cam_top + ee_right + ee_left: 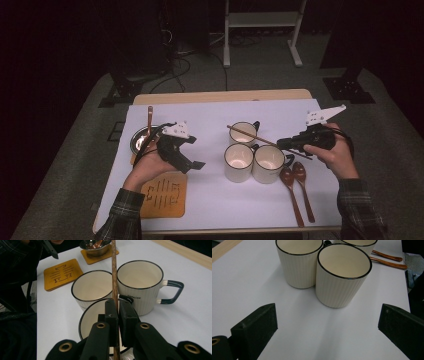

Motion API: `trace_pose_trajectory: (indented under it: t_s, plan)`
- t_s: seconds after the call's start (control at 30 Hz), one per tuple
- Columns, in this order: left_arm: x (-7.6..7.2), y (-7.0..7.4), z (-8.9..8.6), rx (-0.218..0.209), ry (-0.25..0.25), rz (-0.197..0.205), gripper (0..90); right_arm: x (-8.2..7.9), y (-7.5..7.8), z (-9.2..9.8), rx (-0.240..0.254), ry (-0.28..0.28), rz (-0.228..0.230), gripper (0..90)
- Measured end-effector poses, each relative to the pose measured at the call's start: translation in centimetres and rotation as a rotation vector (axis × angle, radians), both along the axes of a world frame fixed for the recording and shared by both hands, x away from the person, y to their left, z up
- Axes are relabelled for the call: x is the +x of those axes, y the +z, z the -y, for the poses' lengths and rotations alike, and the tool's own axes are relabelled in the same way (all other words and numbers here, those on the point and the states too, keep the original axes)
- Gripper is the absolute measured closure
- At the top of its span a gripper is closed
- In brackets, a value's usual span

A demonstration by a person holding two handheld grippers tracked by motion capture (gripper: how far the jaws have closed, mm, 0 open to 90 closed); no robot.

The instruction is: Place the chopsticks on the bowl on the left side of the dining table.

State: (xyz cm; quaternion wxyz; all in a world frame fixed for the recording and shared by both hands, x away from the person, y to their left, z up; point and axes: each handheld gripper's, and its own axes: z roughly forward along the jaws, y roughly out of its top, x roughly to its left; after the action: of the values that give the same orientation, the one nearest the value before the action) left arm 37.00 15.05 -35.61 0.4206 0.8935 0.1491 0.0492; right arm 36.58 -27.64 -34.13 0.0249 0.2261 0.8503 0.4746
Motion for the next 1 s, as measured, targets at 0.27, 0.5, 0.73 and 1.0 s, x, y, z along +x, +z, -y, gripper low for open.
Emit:
trace_pose_trajectory:
  t_s: [0.27, 0.5, 0.73, 1.0]
  plan:
    - [-0.1, 0.1, 0.4, 0.012, -0.031, -0.002, 1.4, 0.0, -0.3, -0.7, -0.003, 0.029, -0.007, 85.1]
    - [0.1, 0.1, 0.4, 0.015, -0.046, -0.003, 2.5, -0.1, -0.5, -1.1, 0.001, 0.050, -0.021, 85.1]
    - [0.1, 0.2, 0.4, 0.013, -0.053, -0.002, 3.7, -0.2, -0.5, -1.6, -0.003, 0.066, -0.025, 85.1]
    - [0.0, 0.3, 0.6, 0.014, -0.058, 0.003, 3.7, -0.4, -0.6, -2.3, -0.007, 0.097, -0.033, 85.1]
